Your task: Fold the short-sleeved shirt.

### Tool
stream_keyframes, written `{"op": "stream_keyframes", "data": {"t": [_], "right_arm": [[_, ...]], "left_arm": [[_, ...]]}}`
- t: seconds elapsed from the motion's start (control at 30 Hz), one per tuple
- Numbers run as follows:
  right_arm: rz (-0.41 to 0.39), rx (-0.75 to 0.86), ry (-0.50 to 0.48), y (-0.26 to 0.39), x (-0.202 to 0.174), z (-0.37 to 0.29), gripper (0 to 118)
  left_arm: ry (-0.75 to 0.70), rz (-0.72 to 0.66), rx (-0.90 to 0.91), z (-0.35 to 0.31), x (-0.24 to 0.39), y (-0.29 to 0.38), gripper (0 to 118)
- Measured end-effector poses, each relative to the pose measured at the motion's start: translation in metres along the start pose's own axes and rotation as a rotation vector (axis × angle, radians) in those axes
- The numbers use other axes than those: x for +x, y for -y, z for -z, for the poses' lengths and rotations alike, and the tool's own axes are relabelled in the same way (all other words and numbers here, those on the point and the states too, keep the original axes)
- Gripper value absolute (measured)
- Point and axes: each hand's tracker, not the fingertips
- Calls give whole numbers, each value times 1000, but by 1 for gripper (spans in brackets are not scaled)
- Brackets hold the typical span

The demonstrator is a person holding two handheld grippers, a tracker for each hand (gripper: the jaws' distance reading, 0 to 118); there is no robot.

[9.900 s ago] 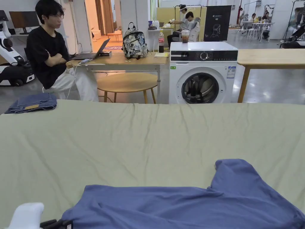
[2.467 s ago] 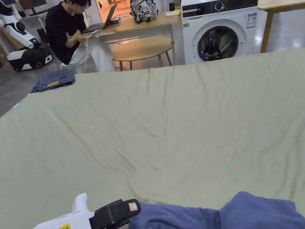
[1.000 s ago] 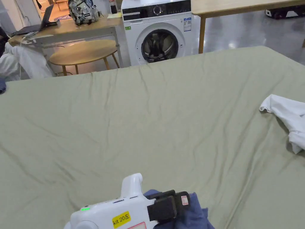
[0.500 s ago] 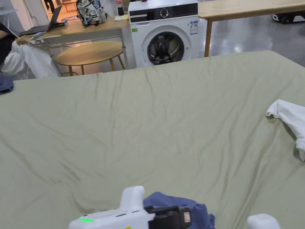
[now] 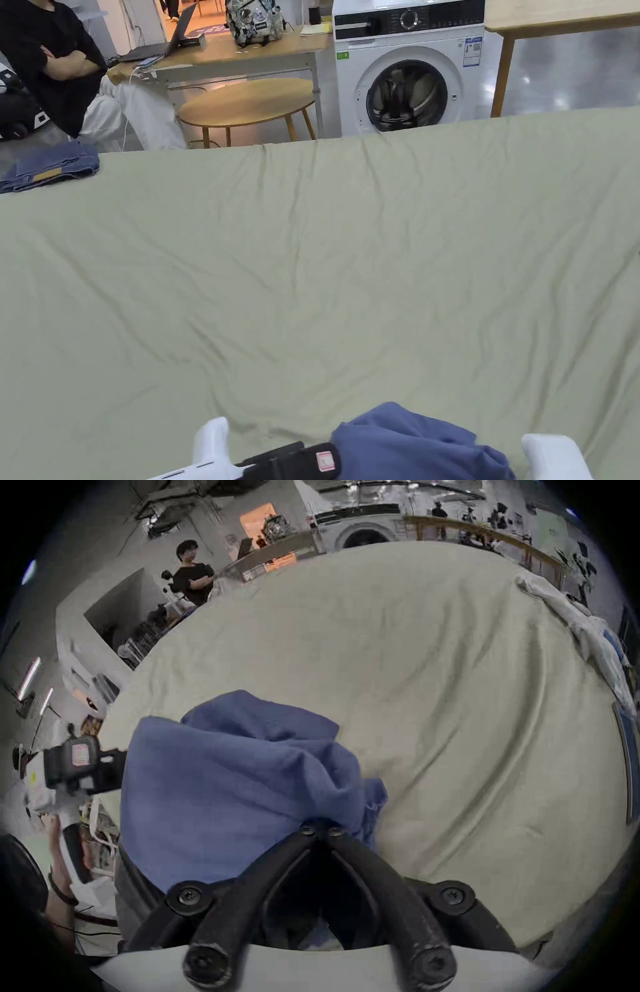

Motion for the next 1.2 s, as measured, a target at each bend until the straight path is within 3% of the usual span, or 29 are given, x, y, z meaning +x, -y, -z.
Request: {"op": "stream_keyframes", "data": {"t": [0.13, 0.2, 0.27, 0.33, 0.43, 0.53, 0.67, 0.77, 0.83, 0.97, 1.03, 1.13, 1.2], "right_arm": [[6, -1, -1, 1, 2, 3, 0], [15, 2, 0, 1, 3, 3, 0], [22, 6, -8, 2, 1, -4, 0], [31, 14, -19, 1, -1, -10, 0], [68, 66, -110, 1, -1, -29, 0], [66, 89, -65, 1, -4, -40, 0], [68, 85, -84, 0, -4, -39, 0], [64, 63, -105, 0, -7, -33, 0], [62, 57, -106, -1, -8, -28, 0], [71, 52, -121, -6, -14, -24, 0], [70, 49, -136, -9, -16, -25, 0], [41, 80, -122, -13, -18, -36, 0], [21, 130, -106, -16, -14, -45, 0]], "left_arm": [[34, -44, -122, 38, -9, 5, 70], [43, -116, -121, 39, -9, 5, 52], [-48, -53, -106, 35, -6, 3, 32], [4, -91, -80, 25, -8, 3, 30], [61, -149, -21, -13, -9, -6, 30], [-4, -126, 113, -93, -27, -28, 30], [-215, -205, 293, -229, -79, -61, 30], [-461, -193, 379, -308, -108, -88, 30], [-440, -245, 351, -331, -123, -102, 30], [-553, -217, 485, -338, -126, -125, 30], [-519, -207, 467, -336, -127, -141, 30], [-780, -57, 456, -340, -109, -161, 54], [-818, 4, 489, -353, -87, -169, 55]]}}
